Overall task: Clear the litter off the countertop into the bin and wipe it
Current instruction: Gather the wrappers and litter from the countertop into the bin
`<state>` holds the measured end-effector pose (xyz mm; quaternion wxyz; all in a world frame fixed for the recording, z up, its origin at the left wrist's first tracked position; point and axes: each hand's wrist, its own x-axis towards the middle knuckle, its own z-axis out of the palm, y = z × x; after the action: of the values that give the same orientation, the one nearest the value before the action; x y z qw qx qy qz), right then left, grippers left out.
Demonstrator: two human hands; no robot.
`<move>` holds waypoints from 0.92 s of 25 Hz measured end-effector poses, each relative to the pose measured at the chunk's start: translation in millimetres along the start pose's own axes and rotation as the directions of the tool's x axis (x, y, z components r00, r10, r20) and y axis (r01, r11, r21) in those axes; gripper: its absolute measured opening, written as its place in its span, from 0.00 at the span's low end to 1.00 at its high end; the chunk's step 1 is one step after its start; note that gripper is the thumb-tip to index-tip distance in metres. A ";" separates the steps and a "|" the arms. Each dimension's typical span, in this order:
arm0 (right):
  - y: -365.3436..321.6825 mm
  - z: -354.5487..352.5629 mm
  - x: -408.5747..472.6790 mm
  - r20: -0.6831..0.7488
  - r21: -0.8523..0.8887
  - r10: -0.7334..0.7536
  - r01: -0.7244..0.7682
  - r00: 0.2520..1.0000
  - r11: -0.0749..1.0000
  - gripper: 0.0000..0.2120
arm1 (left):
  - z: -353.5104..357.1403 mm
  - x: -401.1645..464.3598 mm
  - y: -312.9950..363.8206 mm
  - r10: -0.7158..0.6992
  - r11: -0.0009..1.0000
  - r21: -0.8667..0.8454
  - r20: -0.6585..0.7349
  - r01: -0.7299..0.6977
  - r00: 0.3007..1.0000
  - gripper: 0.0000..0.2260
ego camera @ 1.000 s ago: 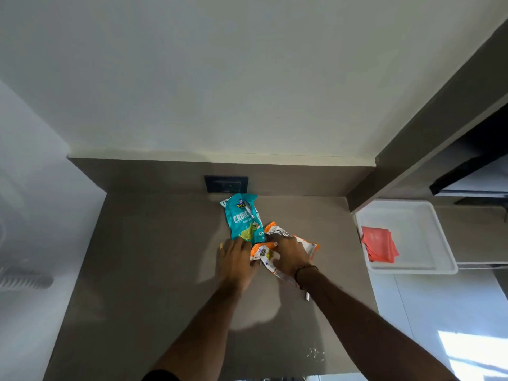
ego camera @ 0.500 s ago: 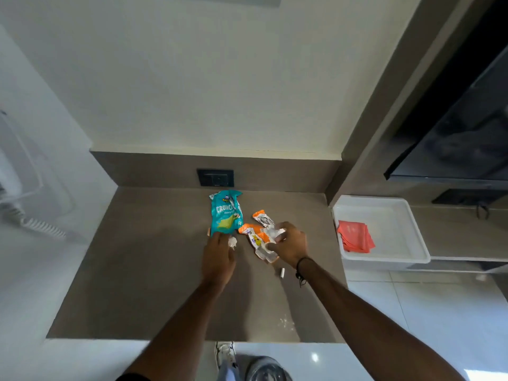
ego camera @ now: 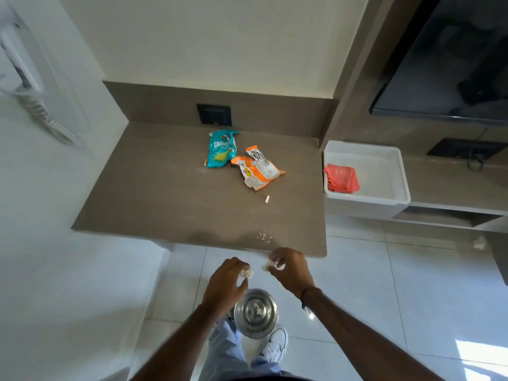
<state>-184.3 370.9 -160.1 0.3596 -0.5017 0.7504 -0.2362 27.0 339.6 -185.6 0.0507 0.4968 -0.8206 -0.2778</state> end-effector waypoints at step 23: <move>-77.1 -21.1 67.5 -0.120 -0.076 -0.091 0.082 0.989 0.994 0.06 | -84.4 68.8 -13.1 -0.035 0.998 0.039 -0.242 0.046 0.970 0.11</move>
<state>-171.8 278.7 -112.0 0.2839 -0.5309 0.7565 -0.2553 33.2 242.7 -134.5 0.1332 0.5445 -0.8041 -0.1983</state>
